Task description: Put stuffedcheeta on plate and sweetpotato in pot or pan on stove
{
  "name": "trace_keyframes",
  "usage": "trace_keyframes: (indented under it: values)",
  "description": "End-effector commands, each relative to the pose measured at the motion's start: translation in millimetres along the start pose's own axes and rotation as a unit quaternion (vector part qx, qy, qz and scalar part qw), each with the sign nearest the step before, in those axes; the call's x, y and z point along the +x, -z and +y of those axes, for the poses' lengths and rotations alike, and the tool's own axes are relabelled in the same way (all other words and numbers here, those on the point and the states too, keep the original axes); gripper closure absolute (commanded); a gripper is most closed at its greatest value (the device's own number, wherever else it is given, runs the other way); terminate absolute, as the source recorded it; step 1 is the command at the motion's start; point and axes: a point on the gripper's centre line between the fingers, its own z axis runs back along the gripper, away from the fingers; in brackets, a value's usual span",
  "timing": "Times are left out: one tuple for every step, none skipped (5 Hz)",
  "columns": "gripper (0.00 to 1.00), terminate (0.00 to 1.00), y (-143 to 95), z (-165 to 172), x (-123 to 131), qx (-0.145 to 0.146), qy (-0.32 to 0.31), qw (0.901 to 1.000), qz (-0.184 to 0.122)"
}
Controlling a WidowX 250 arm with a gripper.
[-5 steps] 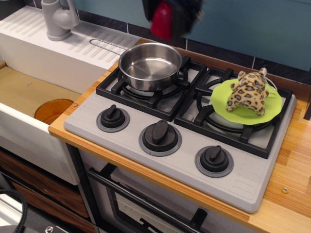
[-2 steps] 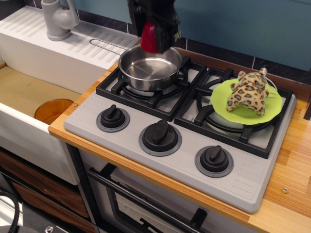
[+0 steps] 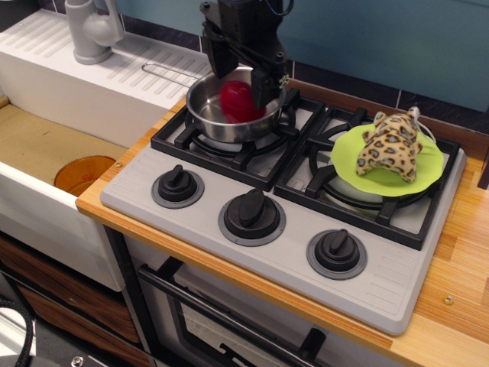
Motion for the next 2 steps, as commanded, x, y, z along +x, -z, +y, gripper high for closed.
trace_keyframes:
  values:
    - [0.0,0.0,-32,3,21,0.018,0.007,0.9993,-0.033]
    - [0.0,0.0,-45,-9,23,0.026,0.004,0.9994,-0.022]
